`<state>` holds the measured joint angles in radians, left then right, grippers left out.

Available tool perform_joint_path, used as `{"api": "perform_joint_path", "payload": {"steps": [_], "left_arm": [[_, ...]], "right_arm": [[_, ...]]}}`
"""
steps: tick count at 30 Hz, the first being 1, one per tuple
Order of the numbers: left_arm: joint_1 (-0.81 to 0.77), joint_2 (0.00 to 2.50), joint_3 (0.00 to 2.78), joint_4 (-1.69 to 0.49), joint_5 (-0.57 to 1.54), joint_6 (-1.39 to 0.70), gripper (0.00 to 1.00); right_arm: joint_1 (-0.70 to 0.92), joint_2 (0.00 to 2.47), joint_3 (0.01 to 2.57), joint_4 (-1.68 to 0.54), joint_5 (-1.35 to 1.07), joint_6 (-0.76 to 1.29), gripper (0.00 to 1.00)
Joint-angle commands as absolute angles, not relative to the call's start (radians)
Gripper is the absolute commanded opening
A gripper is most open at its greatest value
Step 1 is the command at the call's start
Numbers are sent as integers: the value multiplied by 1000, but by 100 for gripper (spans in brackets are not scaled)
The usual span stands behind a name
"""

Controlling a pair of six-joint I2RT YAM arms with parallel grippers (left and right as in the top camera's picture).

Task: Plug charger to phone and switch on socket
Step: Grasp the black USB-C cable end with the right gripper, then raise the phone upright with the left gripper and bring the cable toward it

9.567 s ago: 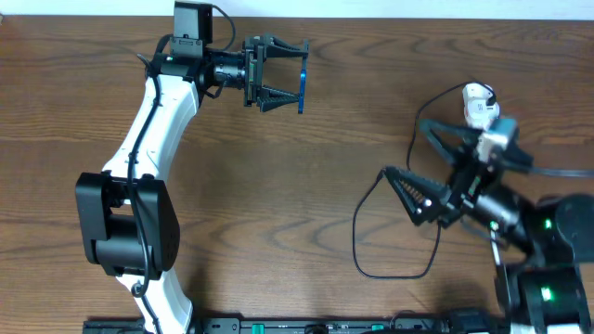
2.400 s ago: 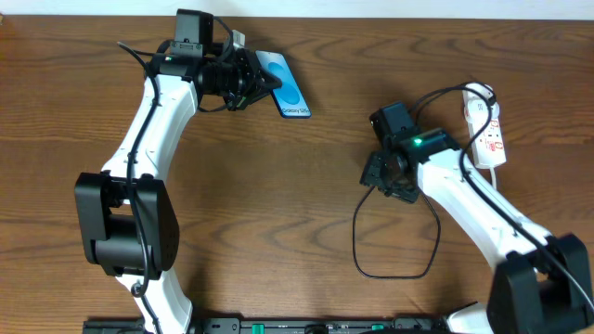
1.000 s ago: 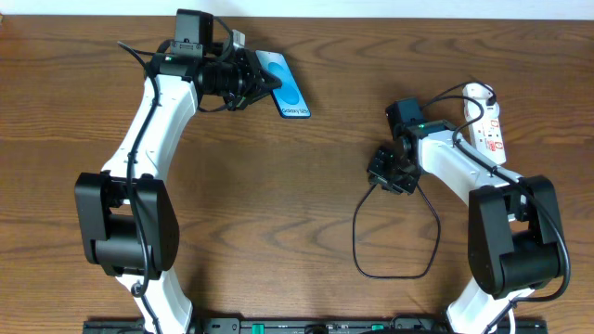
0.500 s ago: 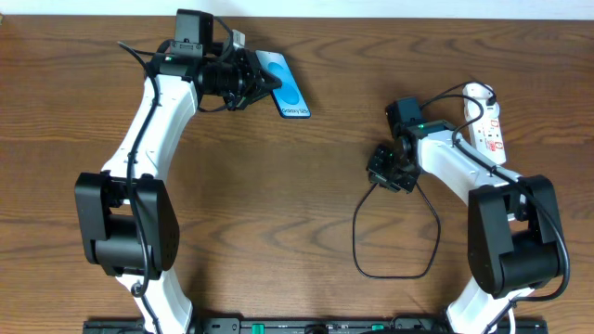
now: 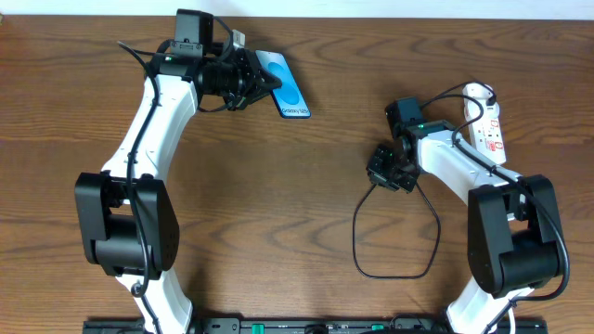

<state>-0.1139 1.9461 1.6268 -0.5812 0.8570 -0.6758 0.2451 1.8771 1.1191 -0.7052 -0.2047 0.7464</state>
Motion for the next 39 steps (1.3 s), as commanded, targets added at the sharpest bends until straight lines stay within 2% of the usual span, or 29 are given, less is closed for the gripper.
{"api": "perform_joint_path", "payload": {"steps": [1,8,12,14,15,18,25,31,34,39], "left_arm": [[-113,1932,1634,-580,870,-658,7],[-113,1932,1634,-579,870,-659,7],[-113,1932,1634,-528,963,-658,7],[-113,1932,1634,-442,1069,-658,7],[-113,1932,1634,-325,1189,-660,7],[-115,1932,1634,-202,1293,-702,7],[-115,1932,1634,-172,1309,-730,8],[-116,1932,1634,28,1487,-795,7],[-117,1932,1634,100,1504,-886,7],[-121,1932,1634,149,1542,-900,8]], "right_arm": [[243,1908,1111,-701,-186,746,13],[243,1907,1114,-665,-194,728,2],[243,1879,1128,-629,-293,637,2],[243,1852,1132,-606,-360,584,1],[243,1810,1132,-576,-459,524,2],[243,1736,1132,-551,-586,461,2],[243,1559,1132,-511,-861,314,1],[243,1489,1132,-500,-876,305,1],[243,1489,1132,-479,-928,289,1],[244,1489,1132,-406,-1085,250,1]]}}
